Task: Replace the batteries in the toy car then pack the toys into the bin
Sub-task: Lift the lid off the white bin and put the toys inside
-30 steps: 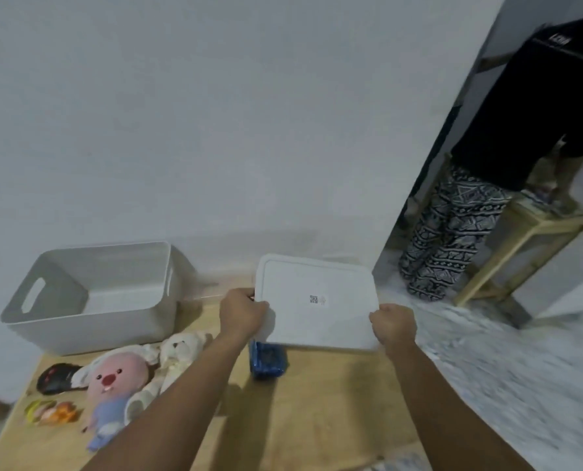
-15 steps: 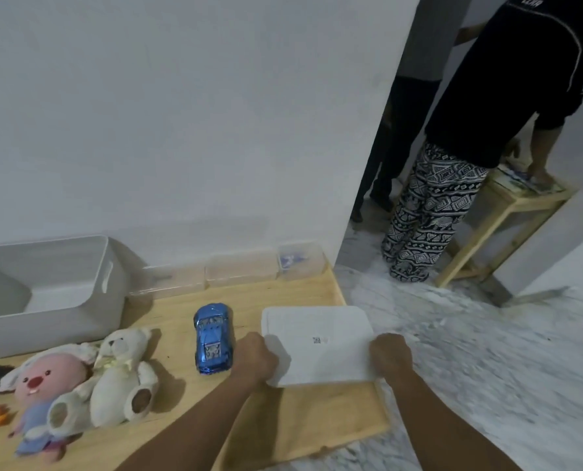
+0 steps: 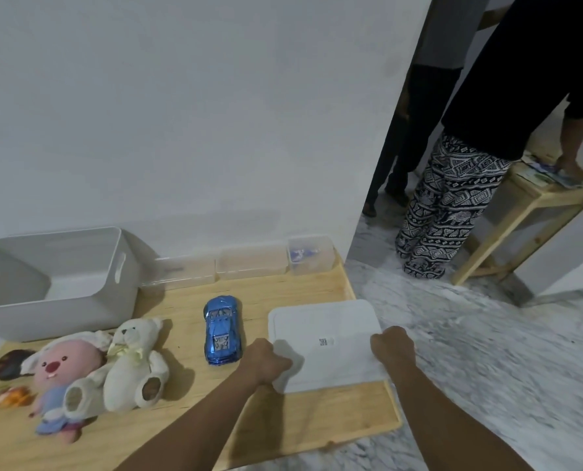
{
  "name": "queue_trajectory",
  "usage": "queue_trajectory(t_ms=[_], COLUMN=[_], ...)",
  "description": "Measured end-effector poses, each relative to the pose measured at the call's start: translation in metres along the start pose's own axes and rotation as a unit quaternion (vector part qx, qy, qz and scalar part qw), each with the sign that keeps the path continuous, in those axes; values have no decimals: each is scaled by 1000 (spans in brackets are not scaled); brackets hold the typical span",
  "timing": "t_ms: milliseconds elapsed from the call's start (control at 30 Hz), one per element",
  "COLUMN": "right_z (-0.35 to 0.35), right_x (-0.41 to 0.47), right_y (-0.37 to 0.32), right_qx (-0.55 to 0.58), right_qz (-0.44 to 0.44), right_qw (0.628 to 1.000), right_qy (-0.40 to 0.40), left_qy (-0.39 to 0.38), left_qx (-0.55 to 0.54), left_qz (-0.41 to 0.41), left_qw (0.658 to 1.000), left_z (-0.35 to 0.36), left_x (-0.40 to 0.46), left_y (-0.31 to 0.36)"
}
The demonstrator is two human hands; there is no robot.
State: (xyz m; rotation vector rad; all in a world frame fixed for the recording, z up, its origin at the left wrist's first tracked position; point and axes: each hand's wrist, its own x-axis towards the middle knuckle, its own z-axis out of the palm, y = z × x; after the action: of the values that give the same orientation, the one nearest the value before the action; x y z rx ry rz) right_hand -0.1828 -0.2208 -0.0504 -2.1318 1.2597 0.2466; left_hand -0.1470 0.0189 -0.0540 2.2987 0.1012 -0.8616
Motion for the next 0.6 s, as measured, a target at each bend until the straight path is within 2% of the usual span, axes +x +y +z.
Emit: queue_trajectory(t_ms=[67,167,267,400,500,600], right_z=[3,11,26,56,82,114], right_x=[-7,-22,-38,-73,-111,-151], right_y=[-12,-42,-77,-132,-172,-204], right_qx=[-28,-27,-19,7,20,16], right_qz=[4,-49,-144,-227,-256,-293], right_qw=[999,997,989,972,959,938], right_qy=[26,47,-9,-66,-122,-187], left_qy=[6,5,-23,-32,22,129], left_qx=[18,39,9,4,3,51], left_qz=[14,31,21,8,7,4], left_qw=[1000,999,999,999,1000,990], left_z=[-11,-37,-73,-129,-173,-216], left_x=[-2,-4,-7,-16,-22,-28], left_y=[-1,-5,-12,-32,-58,-94])
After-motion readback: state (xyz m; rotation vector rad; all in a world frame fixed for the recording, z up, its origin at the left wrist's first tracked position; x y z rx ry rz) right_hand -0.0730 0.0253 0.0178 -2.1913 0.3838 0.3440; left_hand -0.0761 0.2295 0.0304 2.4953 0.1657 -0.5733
